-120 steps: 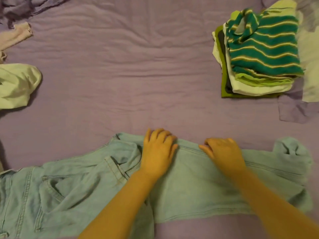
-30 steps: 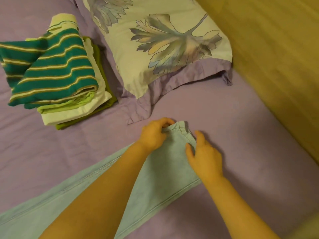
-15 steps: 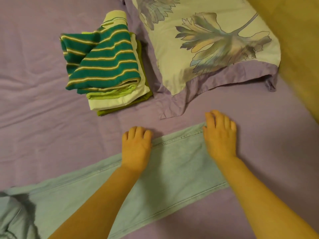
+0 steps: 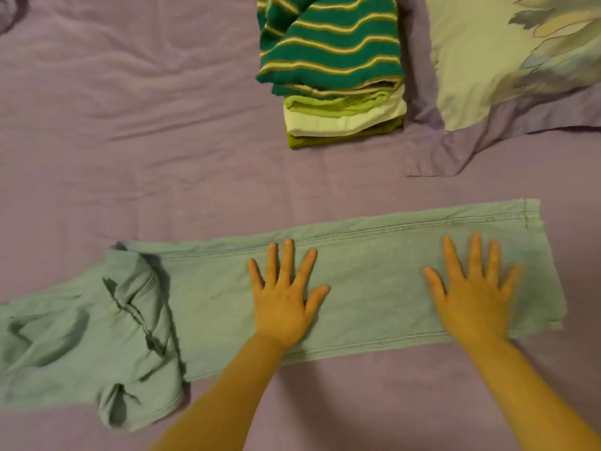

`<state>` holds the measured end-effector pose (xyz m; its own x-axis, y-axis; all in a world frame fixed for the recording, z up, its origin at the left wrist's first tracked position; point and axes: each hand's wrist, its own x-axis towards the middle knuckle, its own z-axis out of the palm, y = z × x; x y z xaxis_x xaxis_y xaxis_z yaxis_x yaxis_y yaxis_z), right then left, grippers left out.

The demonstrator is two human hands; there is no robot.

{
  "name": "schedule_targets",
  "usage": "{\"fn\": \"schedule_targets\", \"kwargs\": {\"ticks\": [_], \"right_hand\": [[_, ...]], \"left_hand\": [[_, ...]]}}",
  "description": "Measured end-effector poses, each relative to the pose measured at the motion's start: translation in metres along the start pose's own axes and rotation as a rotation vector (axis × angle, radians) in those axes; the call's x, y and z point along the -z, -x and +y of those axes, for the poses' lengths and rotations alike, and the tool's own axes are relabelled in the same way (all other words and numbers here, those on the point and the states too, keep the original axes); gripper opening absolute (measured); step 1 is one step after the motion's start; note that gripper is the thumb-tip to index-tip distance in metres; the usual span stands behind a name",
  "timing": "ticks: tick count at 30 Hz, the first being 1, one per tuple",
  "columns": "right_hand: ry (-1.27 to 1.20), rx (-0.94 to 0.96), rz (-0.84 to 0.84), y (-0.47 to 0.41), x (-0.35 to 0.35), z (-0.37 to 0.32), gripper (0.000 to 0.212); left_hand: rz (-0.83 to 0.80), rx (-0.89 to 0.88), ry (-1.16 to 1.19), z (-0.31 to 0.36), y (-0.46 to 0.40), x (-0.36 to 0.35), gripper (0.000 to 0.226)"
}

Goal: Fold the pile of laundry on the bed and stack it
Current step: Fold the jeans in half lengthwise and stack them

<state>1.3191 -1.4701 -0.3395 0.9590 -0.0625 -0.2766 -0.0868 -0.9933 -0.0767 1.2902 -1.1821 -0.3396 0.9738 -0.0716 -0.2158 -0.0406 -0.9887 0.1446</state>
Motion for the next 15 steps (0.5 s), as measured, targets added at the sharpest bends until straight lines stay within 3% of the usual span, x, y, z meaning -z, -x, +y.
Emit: {"fn": "schedule_targets", "kwargs": {"ticks": [2, 7, 12, 15], "right_hand": [[0.009, 0.069, 0.01, 0.009, 0.004, -0.049, 0.073], [0.077, 0.483, 0.003, 0.033, -0.022, -0.165, 0.063], [0.116, 0.362, 0.042, 0.04, -0.038, -0.124, 0.069], [0.099, 0.258, -0.013, 0.048, -0.031, -0.147, 0.073]], "left_hand": [[-0.007, 0.025, -0.007, -0.016, 0.01, -0.001, 0.067], [0.044, 0.199, -0.02, -0.064, 0.046, -0.012, 0.069], [-0.004, 0.343, 0.037, -0.087, 0.083, -0.017, 0.082], [-0.033, 0.366, 0.071, -0.078, 0.087, -0.015, 0.086]]}}
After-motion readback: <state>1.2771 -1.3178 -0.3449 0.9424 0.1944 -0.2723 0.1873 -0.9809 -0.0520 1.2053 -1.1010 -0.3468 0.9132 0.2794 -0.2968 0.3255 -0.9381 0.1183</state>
